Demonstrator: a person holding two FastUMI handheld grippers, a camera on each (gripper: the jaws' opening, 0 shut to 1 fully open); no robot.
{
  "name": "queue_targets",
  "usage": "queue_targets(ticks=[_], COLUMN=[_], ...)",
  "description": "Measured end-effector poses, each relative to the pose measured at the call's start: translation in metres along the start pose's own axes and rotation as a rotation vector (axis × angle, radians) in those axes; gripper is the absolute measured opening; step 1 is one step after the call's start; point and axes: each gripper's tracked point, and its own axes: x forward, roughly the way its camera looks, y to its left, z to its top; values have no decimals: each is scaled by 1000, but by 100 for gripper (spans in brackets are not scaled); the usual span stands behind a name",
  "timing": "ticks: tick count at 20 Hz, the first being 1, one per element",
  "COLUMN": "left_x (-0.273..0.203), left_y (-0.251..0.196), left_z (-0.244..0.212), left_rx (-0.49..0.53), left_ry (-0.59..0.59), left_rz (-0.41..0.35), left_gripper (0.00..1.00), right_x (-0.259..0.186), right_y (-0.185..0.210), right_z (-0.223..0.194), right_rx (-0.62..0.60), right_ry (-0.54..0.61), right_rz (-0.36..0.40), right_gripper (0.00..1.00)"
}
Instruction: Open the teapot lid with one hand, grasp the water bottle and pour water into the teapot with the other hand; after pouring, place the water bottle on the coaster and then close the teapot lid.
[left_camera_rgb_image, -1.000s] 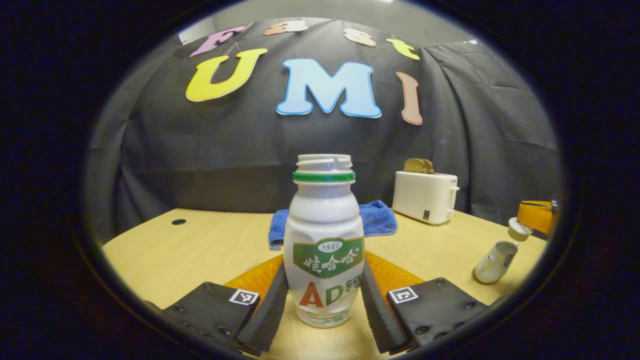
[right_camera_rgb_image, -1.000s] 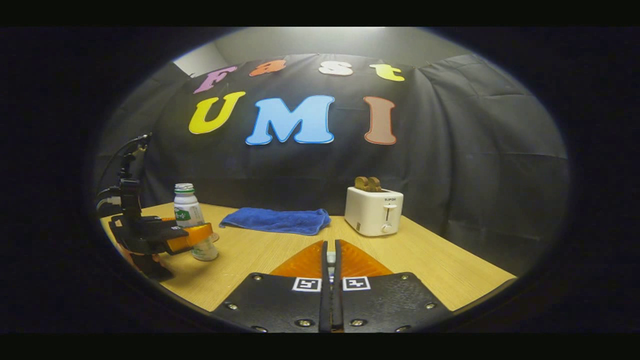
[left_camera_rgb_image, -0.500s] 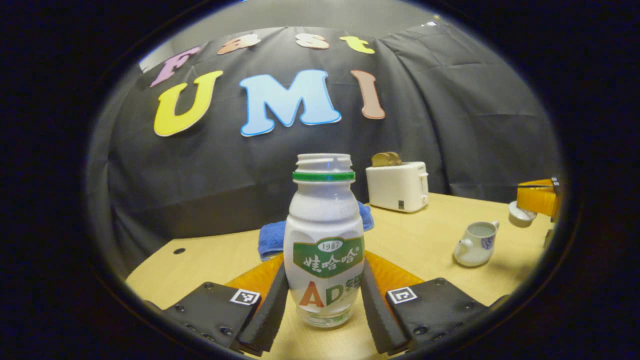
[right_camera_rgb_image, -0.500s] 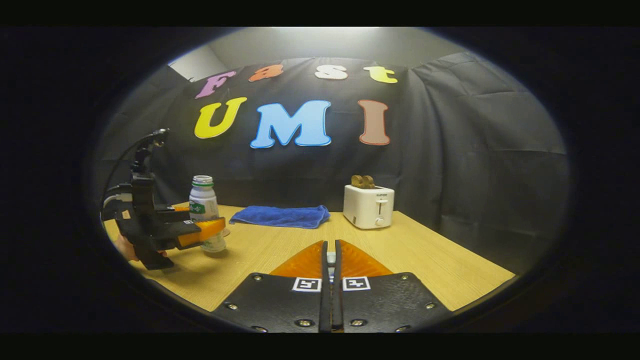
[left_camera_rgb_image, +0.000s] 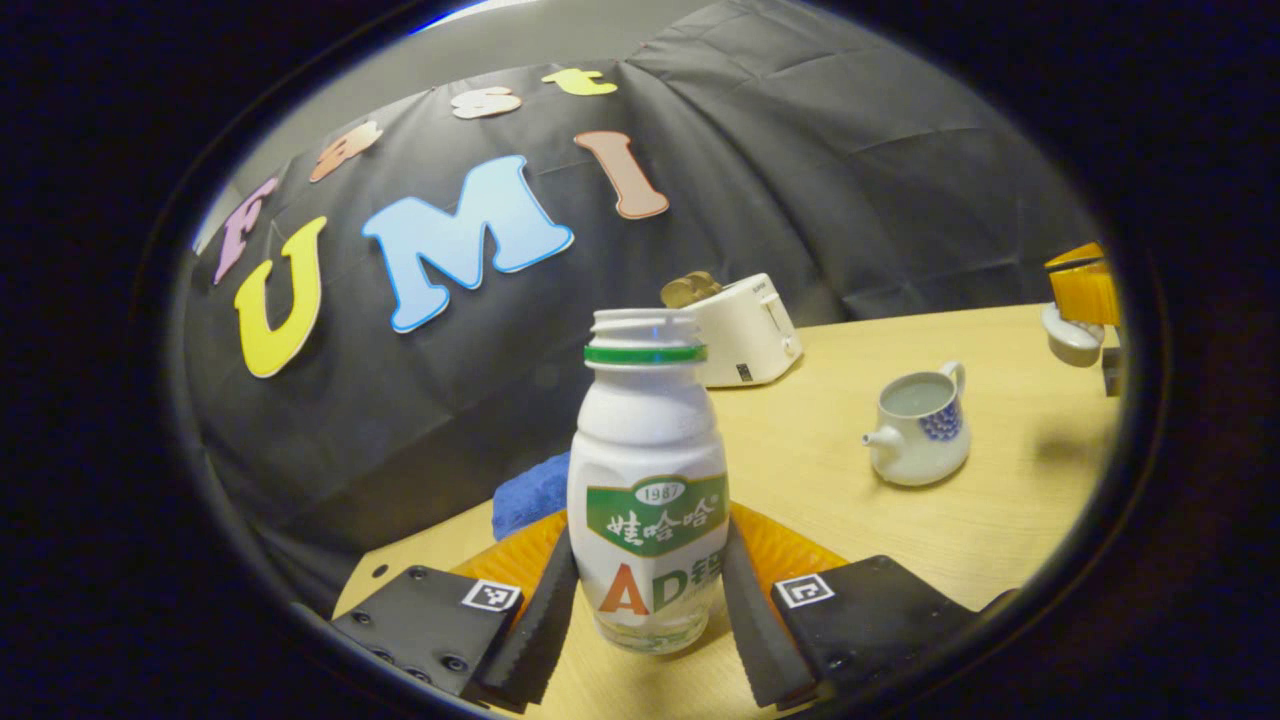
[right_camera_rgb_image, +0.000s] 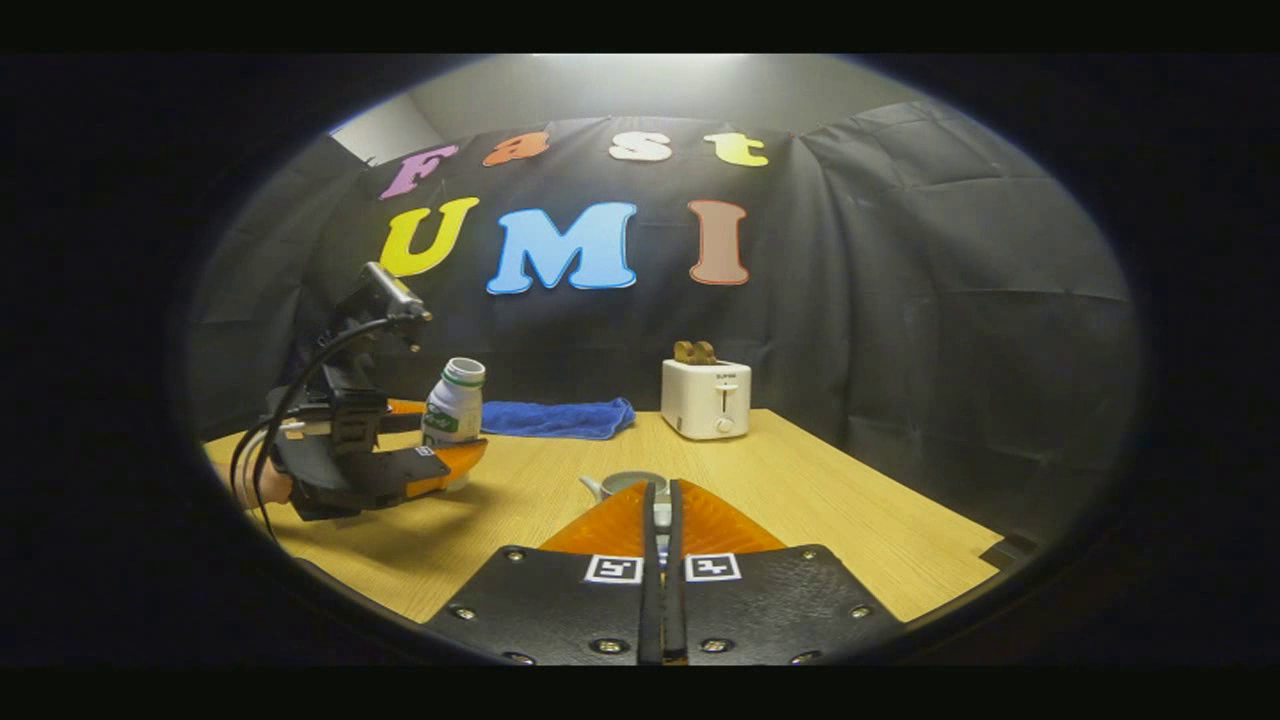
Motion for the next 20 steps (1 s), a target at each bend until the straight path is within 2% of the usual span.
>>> queue_targets(ticks=[1,2,3,4,5,6,8,12,13,15,16,18,19,20], left_x=[0,2,3,3,6,7,11,18,19,22,23,27,28,29], left_y=[-1,-3,-5,-8,-10,-13,-19,-37,-39,-42,-43,-47,-49,-50], left_z=[1,2,3,5,7,8,11,12,13,16,18,18,18,17], left_rx=[34,64,93,122,151,178,244,365,399,461,487,533,557,581], left_ry=[6,7,10,8,10,14,20,35,37,35,37,42,43,48], left_rz=[6,7,6,4,1,-2,-11,-48,-53,-51,-49,-49,-51,-53], left_gripper=[83,77,77,83,72,83,77,79,75,77,84,83,70,83], right_x=[-2,-3,-5,-6,-7,-9,-13,-19,-19,-19,-20,-20,-21,-21], right_y=[-2,-3,-5,-6,-6,-8,-9,-18,-19,-23,-25,-28,-30,-32], right_z=[-4,-6,-8,-11,-14,-15,-17,-19,-20,-19,-19,-20,-20,-21], right_rx=[-1,1,8,15,18,19,27,42,45,45,45,41,40,43], right_ry=[5,8,10,14,18,21,21,15,15,13,11,12,13,13], right_rz=[-1,-3,-2,-1,-1,-3,-4,-18,-22,-27,-29,-34,-38,-40], right_gripper=[1,1,1,1,1,1,1,1,1,1,1,1,1,1])
